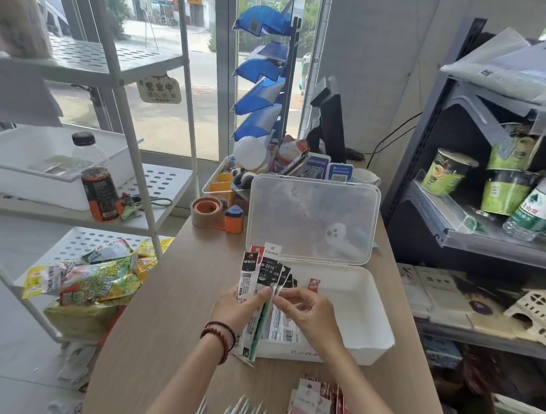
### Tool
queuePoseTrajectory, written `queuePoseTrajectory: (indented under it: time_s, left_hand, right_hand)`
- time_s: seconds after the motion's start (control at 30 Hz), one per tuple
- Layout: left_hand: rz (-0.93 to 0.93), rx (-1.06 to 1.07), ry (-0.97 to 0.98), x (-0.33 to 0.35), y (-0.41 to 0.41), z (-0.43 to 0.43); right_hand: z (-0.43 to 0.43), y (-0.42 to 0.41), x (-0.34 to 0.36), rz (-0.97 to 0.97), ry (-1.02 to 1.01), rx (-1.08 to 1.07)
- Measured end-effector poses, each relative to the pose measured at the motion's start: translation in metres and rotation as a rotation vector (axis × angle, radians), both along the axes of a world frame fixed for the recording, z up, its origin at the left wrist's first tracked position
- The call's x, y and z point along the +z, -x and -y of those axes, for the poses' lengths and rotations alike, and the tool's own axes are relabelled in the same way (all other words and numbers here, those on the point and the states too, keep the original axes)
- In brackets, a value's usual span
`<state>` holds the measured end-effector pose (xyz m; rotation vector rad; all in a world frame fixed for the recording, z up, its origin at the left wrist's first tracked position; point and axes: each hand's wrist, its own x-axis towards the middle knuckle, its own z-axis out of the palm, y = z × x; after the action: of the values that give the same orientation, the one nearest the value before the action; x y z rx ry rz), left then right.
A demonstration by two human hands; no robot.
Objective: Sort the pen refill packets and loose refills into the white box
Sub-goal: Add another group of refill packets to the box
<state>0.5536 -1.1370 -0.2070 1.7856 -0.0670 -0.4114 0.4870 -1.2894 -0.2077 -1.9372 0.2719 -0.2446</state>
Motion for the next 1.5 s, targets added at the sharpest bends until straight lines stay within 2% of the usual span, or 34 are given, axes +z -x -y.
queuePoseTrajectory:
  time_s: [0.3, 0.53, 0.9, 1.1, 1.5]
  left_hand:
    - [-0.006, -0.036, -0.024, 0.001, -0.003, -0.002]
    - [0.004, -0.048, -0.031, 0.003, 0.001, 0.001]
    - [-0.014, -0.009, -0.033, 0.007, 0.003, 0.001]
    - [-0.006, -0.021, -0.033, 0.007, 0.003, 0.0]
    - [-0.004, -0.022, -0.023, 0.009, 0.004, 0.0]
  right_hand:
    - [0.0, 0.0, 0.007, -0.035, -0.176, 0.035]
    - [-0.002, 0.001, 0.009, -0.07, -0.2, 0.006]
    - [0.004, -0.002, 0.001, 0.038, -0.246, -0.212]
    - [0.005, -0.004, -0.002, 0.049, -0.181, -0.27]
    - [0.006, -0.012, -0.009, -0.153, 0.09, -0.085]
